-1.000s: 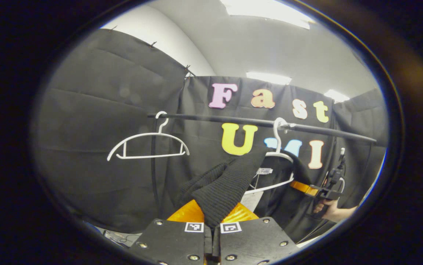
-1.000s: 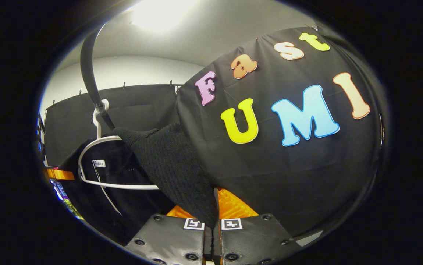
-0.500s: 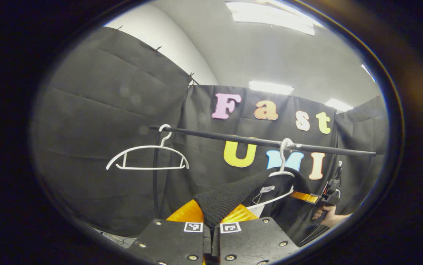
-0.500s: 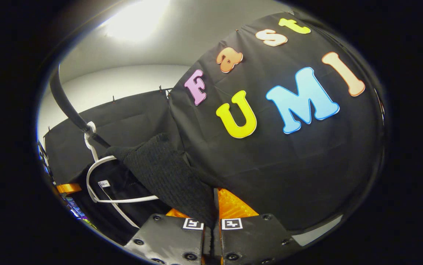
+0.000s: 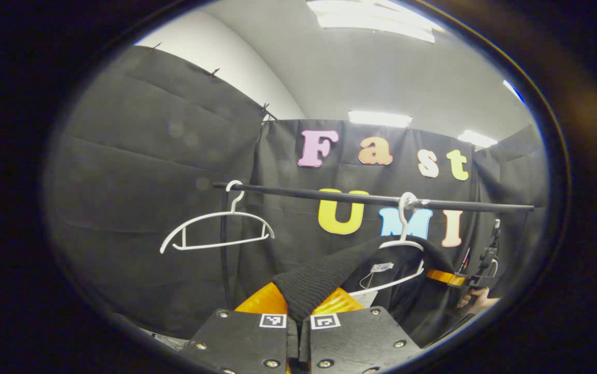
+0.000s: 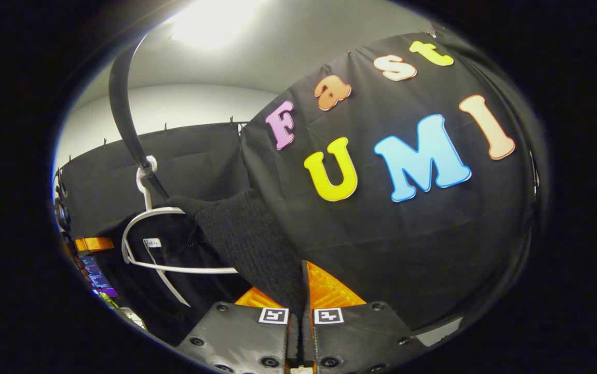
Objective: Grasp the clothes on the hanger with both hands and then place them into the laundry hamper below.
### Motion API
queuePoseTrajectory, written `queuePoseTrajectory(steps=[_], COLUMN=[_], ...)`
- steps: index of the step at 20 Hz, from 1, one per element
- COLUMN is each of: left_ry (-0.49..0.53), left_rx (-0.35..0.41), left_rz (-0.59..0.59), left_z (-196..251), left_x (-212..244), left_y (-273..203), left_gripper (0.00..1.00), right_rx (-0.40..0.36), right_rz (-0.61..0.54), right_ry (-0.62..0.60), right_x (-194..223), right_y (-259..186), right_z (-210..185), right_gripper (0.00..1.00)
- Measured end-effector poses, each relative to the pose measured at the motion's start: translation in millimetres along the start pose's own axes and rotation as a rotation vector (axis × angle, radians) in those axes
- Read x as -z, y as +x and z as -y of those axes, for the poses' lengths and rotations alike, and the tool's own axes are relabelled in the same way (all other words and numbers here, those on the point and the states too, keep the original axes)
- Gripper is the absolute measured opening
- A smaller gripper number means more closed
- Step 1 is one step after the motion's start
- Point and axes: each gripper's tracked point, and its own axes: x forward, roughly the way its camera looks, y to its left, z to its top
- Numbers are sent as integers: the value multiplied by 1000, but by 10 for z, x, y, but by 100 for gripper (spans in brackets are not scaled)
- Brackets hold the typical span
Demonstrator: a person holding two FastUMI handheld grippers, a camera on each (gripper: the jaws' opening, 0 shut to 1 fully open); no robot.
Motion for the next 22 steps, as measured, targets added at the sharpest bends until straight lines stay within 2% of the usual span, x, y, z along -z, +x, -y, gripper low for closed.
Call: queuePoseTrajectory(steps=[4, 5, 6, 8, 9, 11, 14, 22], left_ry=[11, 12, 14, 3, -8, -23, -25, -97], left_rx=[-16, -19, -21, -18, -18, -14, -17, 9], left_rz=[14, 19, 23, 27, 25, 22, -5, 33], left_z=[16, 5, 2, -28, -62, -206, -460, -608], left_x=[-34, -29, -37, -49, -57, -22, 162, 326], left_y=[39, 43, 63, 119, 149, 241, 339, 372], left_gripper=[2, 2, 2, 2, 2, 2, 2, 2], right_rx=[41, 54, 63, 73, 80, 87, 55, 49], right_rz=[49, 78, 111, 157, 175, 200, 199, 177], right_ry=[-74, -82, -87, -115, -141, -200, -228, -241], right_x=[-80, -159, -242, -338, -342, -320, -194, 9], right_y=[64, 100, 145, 257, 312, 422, 586, 688], right_z=[15, 31, 31, 28, 19, 0, -3, 82], right_gripper=[4, 0, 4, 0, 4, 4, 1, 1])
